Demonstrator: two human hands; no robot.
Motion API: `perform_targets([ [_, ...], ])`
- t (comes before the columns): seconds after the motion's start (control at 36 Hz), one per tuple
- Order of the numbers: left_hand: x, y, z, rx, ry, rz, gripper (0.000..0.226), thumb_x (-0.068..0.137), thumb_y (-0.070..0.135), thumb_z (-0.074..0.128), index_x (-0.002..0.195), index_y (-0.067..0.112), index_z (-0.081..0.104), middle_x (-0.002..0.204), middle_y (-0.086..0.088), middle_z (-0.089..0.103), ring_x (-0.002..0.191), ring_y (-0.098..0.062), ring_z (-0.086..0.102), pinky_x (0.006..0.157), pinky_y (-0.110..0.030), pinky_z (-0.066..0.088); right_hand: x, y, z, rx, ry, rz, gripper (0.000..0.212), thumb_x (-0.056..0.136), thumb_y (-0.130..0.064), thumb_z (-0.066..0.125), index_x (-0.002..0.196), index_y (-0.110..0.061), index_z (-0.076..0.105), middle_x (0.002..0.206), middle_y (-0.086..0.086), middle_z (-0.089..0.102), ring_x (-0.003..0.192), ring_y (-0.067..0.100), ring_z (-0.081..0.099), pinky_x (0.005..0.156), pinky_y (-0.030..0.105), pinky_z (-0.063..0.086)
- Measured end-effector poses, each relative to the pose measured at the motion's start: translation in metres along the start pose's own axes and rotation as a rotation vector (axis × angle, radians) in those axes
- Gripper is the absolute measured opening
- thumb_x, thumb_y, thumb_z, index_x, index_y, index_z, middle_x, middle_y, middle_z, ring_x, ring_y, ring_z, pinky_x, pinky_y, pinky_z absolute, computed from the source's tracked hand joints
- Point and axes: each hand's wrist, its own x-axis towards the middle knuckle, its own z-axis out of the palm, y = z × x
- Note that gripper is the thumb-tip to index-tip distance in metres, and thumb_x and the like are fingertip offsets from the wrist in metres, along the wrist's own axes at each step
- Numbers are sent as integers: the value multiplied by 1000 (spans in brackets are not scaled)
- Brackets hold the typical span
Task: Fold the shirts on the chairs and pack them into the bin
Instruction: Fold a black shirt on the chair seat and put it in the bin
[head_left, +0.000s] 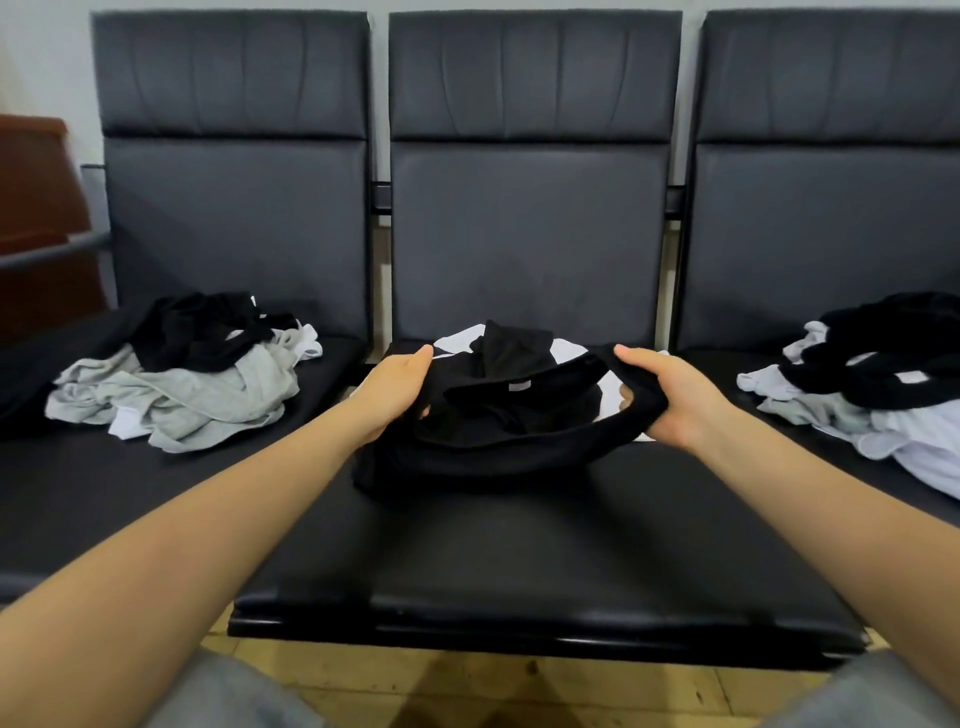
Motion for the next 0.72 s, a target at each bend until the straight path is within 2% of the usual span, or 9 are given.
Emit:
perform_targets([
  [0.08,-2,12,0,-430,-59,-129,38,99,40,47,74,15,59,56,-2,58,47,-16,53,57,-26,44,4,-5,1,23,-4,-126,13,98,-15,55,89,-8,62,74,1,69,62,8,69,55,18,53],
  [0.14,-4,26,-4,-727,-116,-150,28,97,37,55,86,12,62,69,-1,65,59,-16,61,55,-27,48,10,-10,1,24,39,-182,20,96,-19,58,109,-6,64,104,6,71,95,17,71,80,27,56],
  [0.17,-4,34,-7,-820,-152,-121,24,97,35,56,90,13,65,76,0,70,70,-16,65,61,-29,51,13,-16,3,28,56,-202,25,96,-21,58,115,-6,64,110,7,71,102,19,69,84,30,55],
  [0.25,-3,68,-19,-971,-146,-16,15,97,23,55,93,14,66,80,1,73,82,-15,67,77,-31,52,14,-44,17,24,43,-273,15,97,-22,57,104,-13,66,97,0,74,91,15,71,76,30,55],
  [0.36,-1,129,-46,-1048,-12,134,7,94,12,59,93,11,66,79,-1,73,79,-14,69,72,-26,56,18,-93,44,6,32,-477,12,95,-13,58,88,-17,67,82,-8,73,85,9,67,77,24,50],
  [0.44,-8,180,-75,-1021,117,275,5,91,12,65,88,11,69,83,-2,75,78,-14,71,65,-26,57,12,-139,69,4,38,-619,9,94,-13,61,100,-14,67,87,-9,71,92,7,65,84,22,50],
  [0.58,-29,252,-112,-973,280,493,11,89,19,69,96,12,72,102,-5,74,93,-19,70,84,-32,57,-12,-210,110,18,-59,-752,19,95,-16,60,111,-8,67,109,5,72,105,19,68,94,35,53],
  [0.64,-40,279,-127,-990,294,586,10,90,21,68,95,14,73,102,-5,74,98,-20,69,86,-33,56,-29,-237,127,1,-64,-842,16,95,-15,59,106,-8,70,110,9,72,103,21,67,92,35,54],
  [0.72,-54,313,-147,-957,353,698,12,93,24,64,95,16,72,102,-2,73,99,-18,68,89,-33,56,-56,-273,151,-30,-61,-969,12,94,-16,62,93,-15,74,97,4,74,93,18,68,78,30,56],
])
